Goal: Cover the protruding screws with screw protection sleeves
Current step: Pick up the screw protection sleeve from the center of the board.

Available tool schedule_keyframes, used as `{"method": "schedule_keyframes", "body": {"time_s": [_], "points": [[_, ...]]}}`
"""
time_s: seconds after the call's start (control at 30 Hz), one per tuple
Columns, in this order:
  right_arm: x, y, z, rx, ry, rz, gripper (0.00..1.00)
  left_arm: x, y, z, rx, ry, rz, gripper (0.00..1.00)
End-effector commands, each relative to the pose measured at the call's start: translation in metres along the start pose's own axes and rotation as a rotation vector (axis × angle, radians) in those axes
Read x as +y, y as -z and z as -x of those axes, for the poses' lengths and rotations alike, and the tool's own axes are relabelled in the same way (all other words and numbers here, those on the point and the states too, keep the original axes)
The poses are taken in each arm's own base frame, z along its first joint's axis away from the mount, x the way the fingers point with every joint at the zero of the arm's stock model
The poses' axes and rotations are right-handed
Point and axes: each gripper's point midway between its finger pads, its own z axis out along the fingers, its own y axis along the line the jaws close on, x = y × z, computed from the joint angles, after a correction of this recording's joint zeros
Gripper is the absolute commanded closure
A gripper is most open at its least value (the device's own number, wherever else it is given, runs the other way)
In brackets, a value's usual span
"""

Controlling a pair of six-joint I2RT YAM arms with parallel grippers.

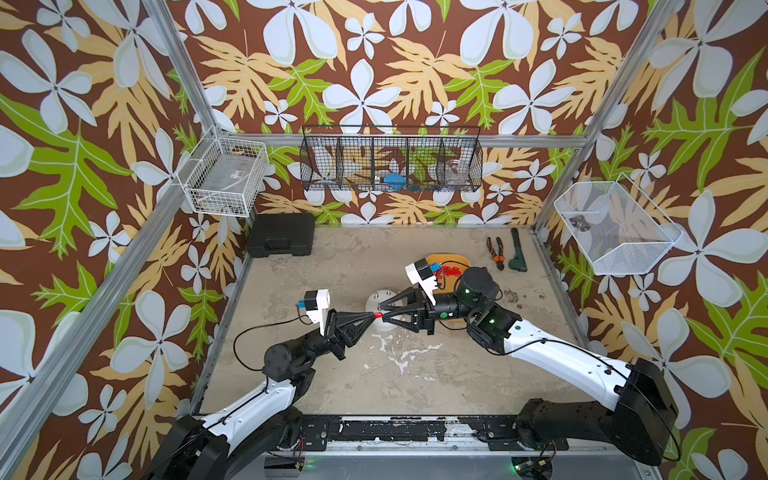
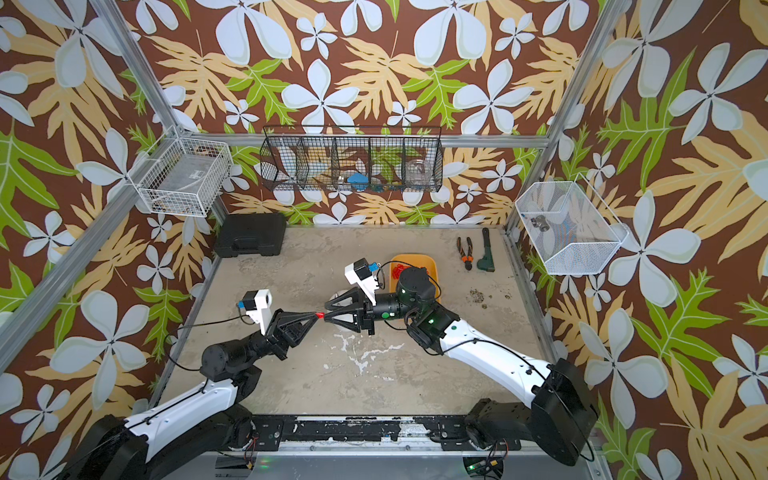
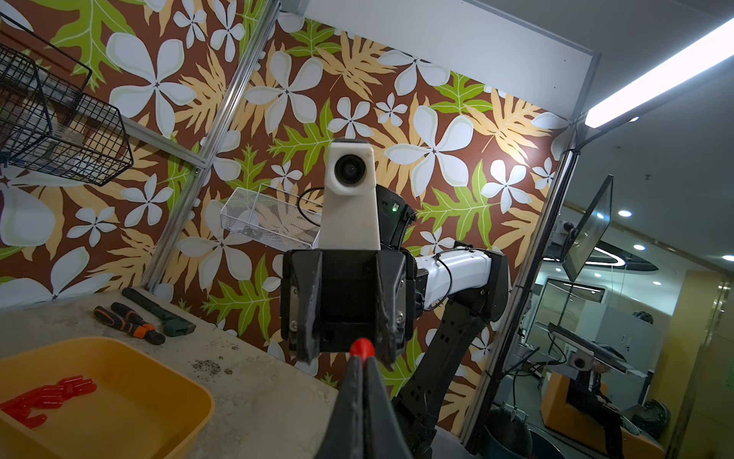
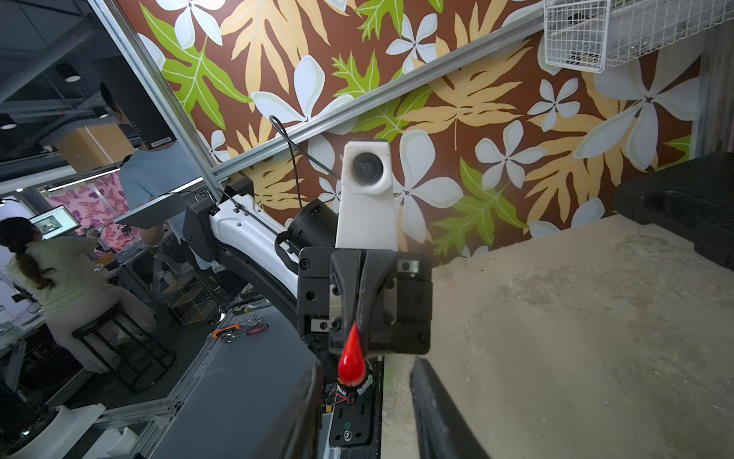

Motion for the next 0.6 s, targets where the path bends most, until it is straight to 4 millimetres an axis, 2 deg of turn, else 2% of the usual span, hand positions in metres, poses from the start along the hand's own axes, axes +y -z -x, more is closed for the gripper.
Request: {"method": "schedule_keyframes", "body": {"time_s": [0.0, 0.1, 0.27, 0.33, 0.57], "points": [[0.0016, -0.0011, 0.0031, -0.003, 0.026, 0.005, 0.62, -0.0053, 0.0006, 0.0001, 0.002, -0.025, -0.024, 1.00], [0.0027, -0.0025, 0.0021, 0.003, 0.028, 0.004, 0.68, -0.0049, 0.0009, -0.0004, 0.002, -0.023, -0.023, 1.00], [0.0051, -0.0044, 0.0008, 0.009, 0.031, 0.016, 0.70, -0.0042, 0.0007, -0.0002, 0.001, -0.024, -0.020, 1.00], [0.0046, -0.0054, -0.0005, 0.014, 0.029, 0.016, 0.75, -0.0044, 0.0008, -0.0008, 0.004, -0.023, -0.022, 1.00], [0.0027, -0.0041, -0.0003, 0.013, 0.043, -0.004, 0.84, -0.0045, 0.0016, -0.0010, 0.002, -0.028, -0.020, 1.00]]}}
